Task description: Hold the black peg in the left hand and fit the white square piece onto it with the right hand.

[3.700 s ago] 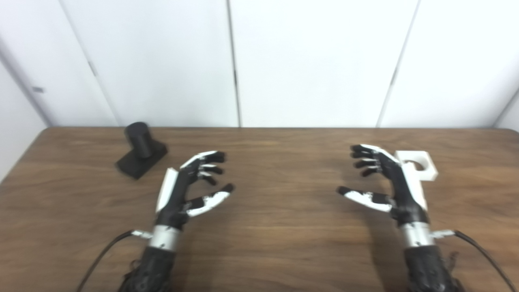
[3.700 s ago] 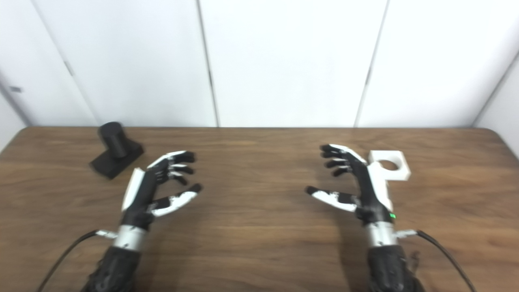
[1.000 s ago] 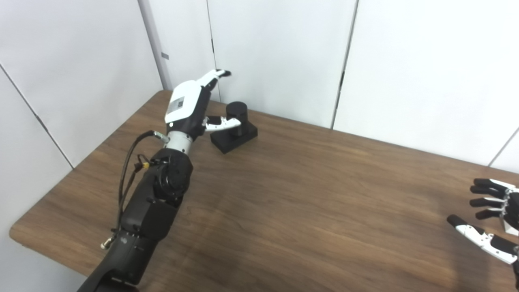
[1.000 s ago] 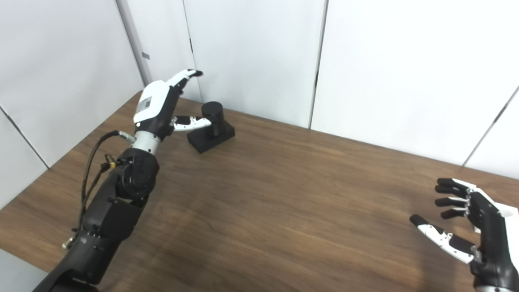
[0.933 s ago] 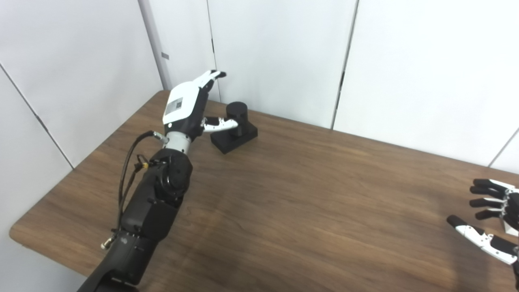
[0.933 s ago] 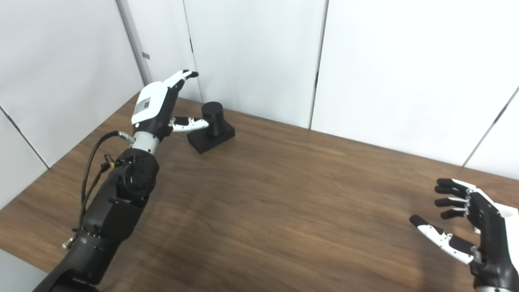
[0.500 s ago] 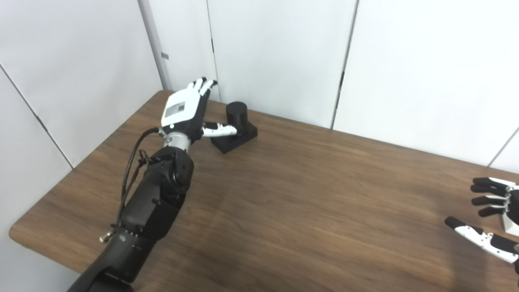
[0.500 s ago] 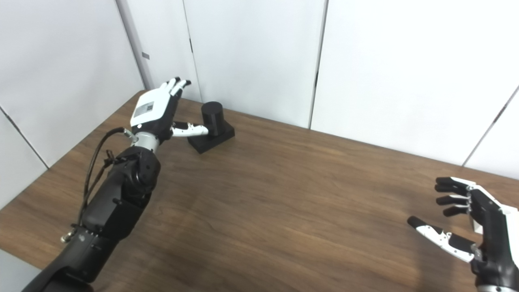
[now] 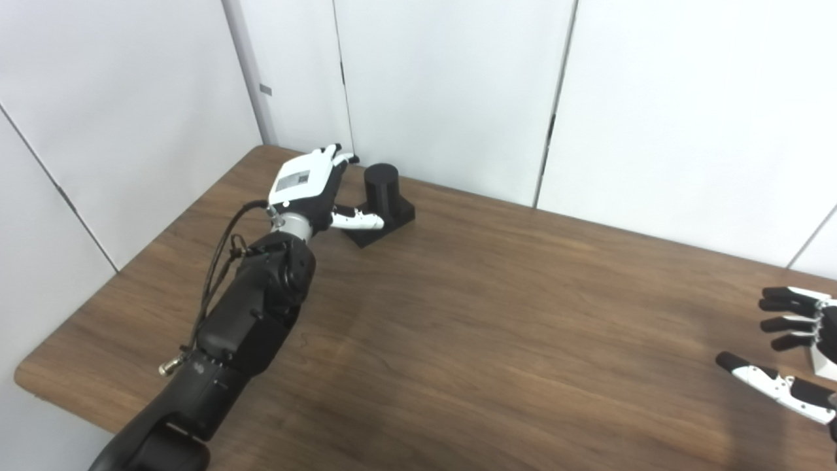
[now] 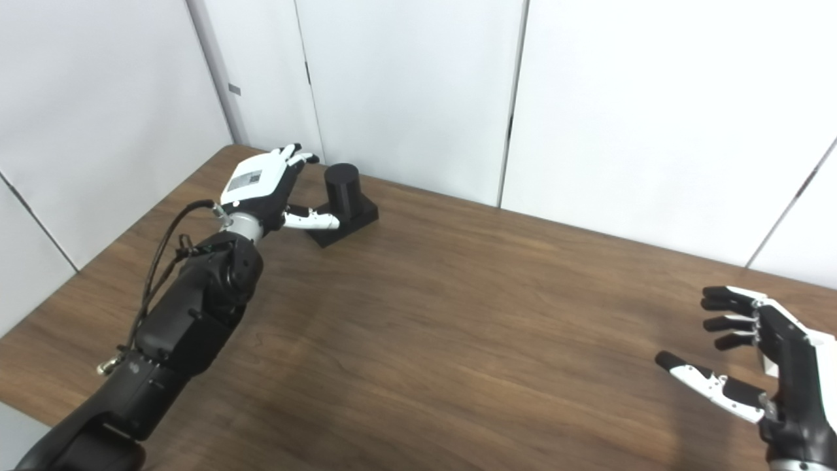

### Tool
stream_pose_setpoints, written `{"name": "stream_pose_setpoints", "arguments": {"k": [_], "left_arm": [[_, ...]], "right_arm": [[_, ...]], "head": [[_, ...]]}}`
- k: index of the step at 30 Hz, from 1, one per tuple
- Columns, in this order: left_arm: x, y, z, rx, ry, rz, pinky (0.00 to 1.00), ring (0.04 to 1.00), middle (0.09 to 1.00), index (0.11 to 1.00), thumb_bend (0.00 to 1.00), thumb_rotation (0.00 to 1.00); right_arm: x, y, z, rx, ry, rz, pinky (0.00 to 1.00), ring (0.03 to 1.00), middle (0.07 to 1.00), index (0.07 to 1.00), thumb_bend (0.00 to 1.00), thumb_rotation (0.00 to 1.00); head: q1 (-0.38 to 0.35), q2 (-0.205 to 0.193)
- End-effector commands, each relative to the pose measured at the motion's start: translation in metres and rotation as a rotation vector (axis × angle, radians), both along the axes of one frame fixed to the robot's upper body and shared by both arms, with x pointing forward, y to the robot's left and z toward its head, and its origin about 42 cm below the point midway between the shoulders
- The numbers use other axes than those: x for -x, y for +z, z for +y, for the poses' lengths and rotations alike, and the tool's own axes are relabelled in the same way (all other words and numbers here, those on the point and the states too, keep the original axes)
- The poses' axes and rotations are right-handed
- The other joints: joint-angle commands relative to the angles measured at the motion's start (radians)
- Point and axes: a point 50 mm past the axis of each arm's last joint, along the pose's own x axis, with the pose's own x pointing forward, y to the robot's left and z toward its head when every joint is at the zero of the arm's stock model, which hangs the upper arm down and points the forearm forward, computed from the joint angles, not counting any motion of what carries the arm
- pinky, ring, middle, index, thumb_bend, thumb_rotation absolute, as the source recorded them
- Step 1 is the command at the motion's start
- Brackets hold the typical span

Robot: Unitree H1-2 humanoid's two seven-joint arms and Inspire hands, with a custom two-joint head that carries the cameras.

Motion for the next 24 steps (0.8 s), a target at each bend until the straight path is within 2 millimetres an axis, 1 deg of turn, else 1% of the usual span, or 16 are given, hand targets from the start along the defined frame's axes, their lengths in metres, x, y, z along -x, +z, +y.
{"name": "stream_pose_setpoints", "arguments": {"k": [1,7,15,20,24], "left_arm": [[-0.015,0.031,0.006,-0.062,-0.002,-0.088,0.83,1.0,1.0,0.876,1.0,0.54],[-0.022,0.023,0.009,-0.095,0.011,-0.06,0.81,1.0,1.0,0.867,1.0,0.58],[-0.027,0.019,0.013,-0.101,0.019,-0.058,0.81,1.0,1.0,0.869,1.0,0.57],[-0.031,0.016,0.013,-0.087,0.026,-0.027,0.84,1.0,1.0,0.878,1.0,0.55],[-0.035,0.014,0.012,-0.081,0.03,-0.009,0.82,1.0,1.0,0.871,1.0,0.55]], "right_arm": [[-0.004,0.02,0.003,0.011,0.014,-0.088,0.44,0.555,0.636,0.646,0.66,0.0],[-0.003,0.022,0.003,0.011,0.01,-0.088,0.45,0.557,0.636,0.642,0.65,0.0],[0.0,0.023,0.004,0.005,0.007,-0.074,0.45,0.565,0.643,0.65,0.63,0.0],[0.0,0.025,0.005,0.002,0.008,-0.078,0.46,0.57,0.645,0.652,0.63,0.0],[0.001,0.026,0.005,0.0,0.008,-0.075,0.45,0.565,0.644,0.65,0.63,0.0]], "head": [[-0.001,0.003],[-0.004,0.007],[-0.005,0.009],[-0.011,0.013],[-0.017,0.016]]}}
